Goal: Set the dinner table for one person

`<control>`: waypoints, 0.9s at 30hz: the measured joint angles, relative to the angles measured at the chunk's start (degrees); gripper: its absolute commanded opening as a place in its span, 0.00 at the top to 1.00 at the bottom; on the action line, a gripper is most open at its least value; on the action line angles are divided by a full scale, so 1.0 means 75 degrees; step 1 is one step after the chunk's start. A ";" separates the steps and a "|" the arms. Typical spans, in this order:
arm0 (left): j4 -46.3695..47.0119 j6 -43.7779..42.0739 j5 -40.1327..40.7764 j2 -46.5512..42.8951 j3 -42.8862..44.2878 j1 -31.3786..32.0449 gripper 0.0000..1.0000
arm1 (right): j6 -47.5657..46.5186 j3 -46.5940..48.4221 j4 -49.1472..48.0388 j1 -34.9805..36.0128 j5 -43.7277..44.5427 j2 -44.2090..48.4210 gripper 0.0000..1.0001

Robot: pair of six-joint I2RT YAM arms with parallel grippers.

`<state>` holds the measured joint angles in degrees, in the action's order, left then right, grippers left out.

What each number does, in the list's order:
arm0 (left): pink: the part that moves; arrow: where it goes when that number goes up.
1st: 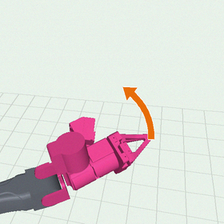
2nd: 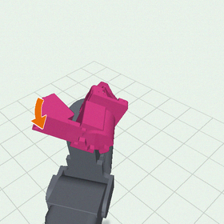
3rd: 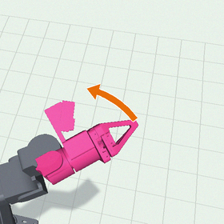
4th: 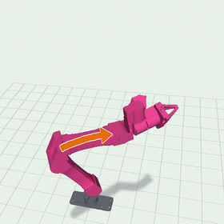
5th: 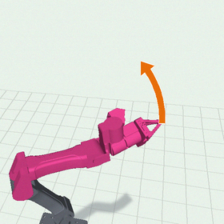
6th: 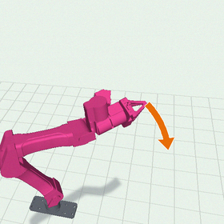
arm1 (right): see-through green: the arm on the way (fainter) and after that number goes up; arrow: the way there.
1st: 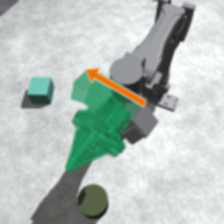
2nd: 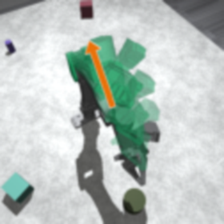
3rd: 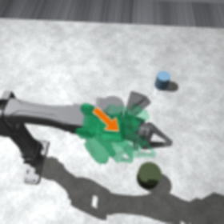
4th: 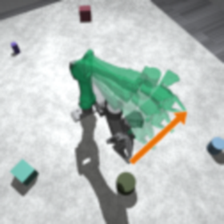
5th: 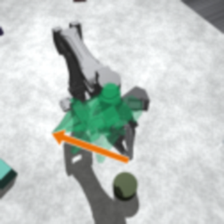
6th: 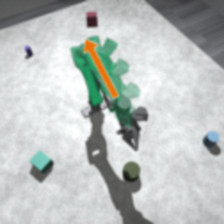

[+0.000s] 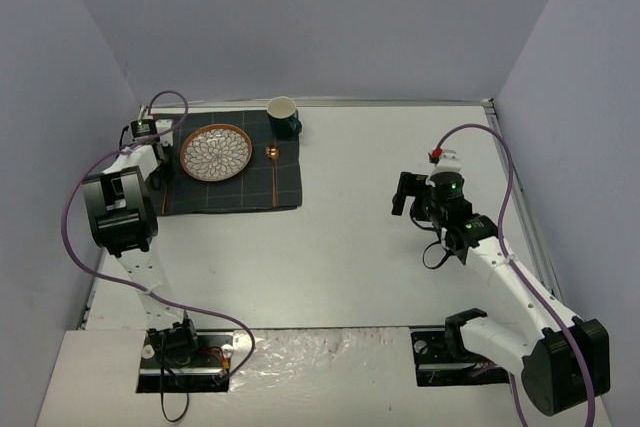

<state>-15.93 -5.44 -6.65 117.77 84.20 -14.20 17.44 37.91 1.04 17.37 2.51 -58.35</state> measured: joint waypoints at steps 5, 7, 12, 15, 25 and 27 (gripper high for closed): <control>-0.0007 -0.0001 0.0001 0.0060 0.0111 -0.0027 0.98 | -0.0001 0.0000 0.0000 0.0000 -0.0004 -0.0027 0.00; -0.0016 0.0001 -0.0003 0.0085 0.0132 -0.0054 0.93 | -0.0001 0.0000 0.0000 0.0000 -0.0004 -0.0029 0.00; -0.0031 -0.0004 0.0004 0.0097 0.0160 -0.0132 0.76 | -0.0001 0.0000 0.0000 0.0000 -0.0007 -0.0029 0.00; -0.0029 -0.0014 0.0008 0.0097 0.0160 -0.0161 0.65 | -0.0001 0.0000 0.0000 0.0000 -0.0007 -0.0026 0.00; -0.0131 0.0033 0.0118 -0.0106 0.0175 -0.0169 0.34 | -0.0006 0.0000 0.0001 0.0000 -0.0135 0.0095 0.00; -0.0243 0.0158 0.0170 -0.0380 0.0173 -0.0169 0.31 | -0.0005 0.0000 0.0004 0.0000 -0.0172 0.0199 0.00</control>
<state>-17.75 -4.26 -5.38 114.92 85.50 -15.46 17.40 37.91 1.07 17.37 1.22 -56.86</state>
